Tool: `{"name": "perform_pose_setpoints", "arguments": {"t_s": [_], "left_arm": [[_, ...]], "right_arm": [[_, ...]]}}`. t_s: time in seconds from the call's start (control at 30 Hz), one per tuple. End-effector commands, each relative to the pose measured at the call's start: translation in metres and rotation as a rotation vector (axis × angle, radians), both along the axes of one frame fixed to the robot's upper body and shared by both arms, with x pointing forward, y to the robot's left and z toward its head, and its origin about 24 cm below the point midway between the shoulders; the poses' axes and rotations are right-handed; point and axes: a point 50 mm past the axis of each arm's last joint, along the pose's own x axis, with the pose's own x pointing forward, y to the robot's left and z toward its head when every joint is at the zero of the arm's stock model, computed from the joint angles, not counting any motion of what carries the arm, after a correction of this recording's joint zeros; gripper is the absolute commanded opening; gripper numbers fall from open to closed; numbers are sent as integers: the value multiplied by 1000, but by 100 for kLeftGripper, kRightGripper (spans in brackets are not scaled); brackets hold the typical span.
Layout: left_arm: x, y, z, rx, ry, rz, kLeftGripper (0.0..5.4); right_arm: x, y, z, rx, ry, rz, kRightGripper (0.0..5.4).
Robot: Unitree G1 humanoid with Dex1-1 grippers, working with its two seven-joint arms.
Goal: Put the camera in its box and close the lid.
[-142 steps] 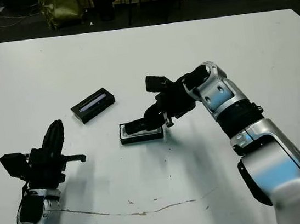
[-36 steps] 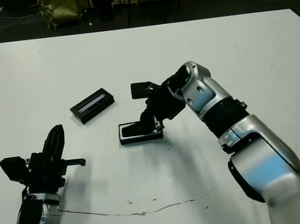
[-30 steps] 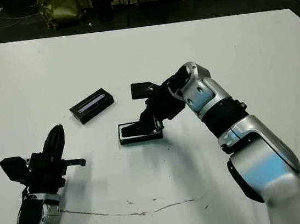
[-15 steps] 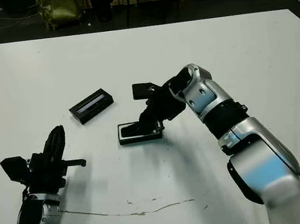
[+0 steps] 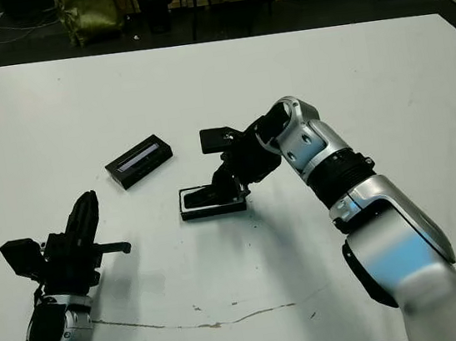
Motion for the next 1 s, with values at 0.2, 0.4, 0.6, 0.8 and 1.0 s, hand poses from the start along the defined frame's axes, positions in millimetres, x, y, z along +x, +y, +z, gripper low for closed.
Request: {"name": "perform_pose_setpoints", "arguments": {"t_s": [0.2,0.4,0.6,0.8,1.0], "left_arm": [[-3,2,-6,7,36,9,0],[-3,2,-6,10,30,8,0],[-3,1,-5,13,34,6,0],[-2,1,-5,5,36,6,0],[-2,1,-5,6,35,8,0]], "right_arm": [[-4,8,-4,4,1,28,92],[-3,7,0,1,-31,37,173],[-1,5,6,0,-22,18,301],[-1,5,10,-14,-65,36,412],[-1,5,10,-21,-42,67,538]]}}
